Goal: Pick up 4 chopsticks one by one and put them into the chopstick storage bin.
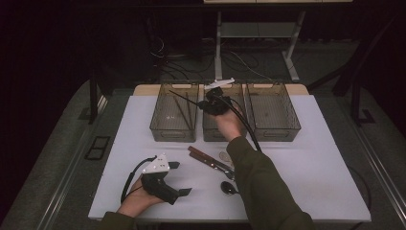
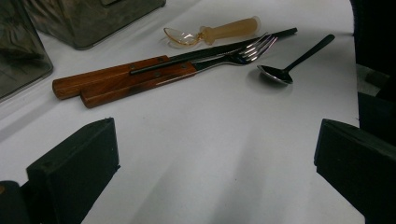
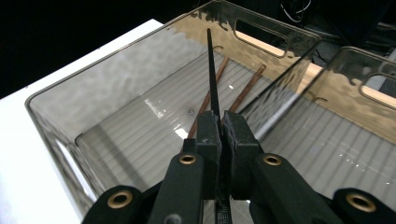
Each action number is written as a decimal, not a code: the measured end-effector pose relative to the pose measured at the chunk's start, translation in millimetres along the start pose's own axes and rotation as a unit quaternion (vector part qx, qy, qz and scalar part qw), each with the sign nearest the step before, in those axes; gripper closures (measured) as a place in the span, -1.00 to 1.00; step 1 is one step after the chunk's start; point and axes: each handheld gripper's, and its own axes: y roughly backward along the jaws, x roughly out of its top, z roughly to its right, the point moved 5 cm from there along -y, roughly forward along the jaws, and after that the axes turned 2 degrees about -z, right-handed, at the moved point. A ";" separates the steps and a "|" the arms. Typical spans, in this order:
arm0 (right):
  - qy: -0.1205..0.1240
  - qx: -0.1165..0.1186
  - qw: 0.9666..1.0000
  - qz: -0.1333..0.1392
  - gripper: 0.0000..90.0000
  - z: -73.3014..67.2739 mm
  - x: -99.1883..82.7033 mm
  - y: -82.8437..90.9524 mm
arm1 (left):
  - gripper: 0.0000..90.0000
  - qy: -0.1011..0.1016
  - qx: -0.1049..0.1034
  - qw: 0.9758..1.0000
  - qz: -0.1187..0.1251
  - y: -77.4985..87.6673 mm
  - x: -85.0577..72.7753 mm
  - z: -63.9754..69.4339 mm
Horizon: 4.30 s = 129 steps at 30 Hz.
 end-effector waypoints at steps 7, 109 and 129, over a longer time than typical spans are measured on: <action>-0.010 -0.004 1.000 -0.007 0.90 -5.9 10.4 -19.0 | -1.00 0.002 -0.002 1.000 0.001 0.2 0.1 0.6; 0.089 0.119 0.987 -0.065 0.53 -5.5 -202.8 162.9 | -1.00 0.005 0.011 1.000 -0.004 -0.4 -2.6 -1.7; 0.116 0.130 0.977 -0.126 0.72 -6.3 -224.0 142.2 | -1.00 0.002 0.009 1.000 -0.007 -1.3 -2.9 -1.1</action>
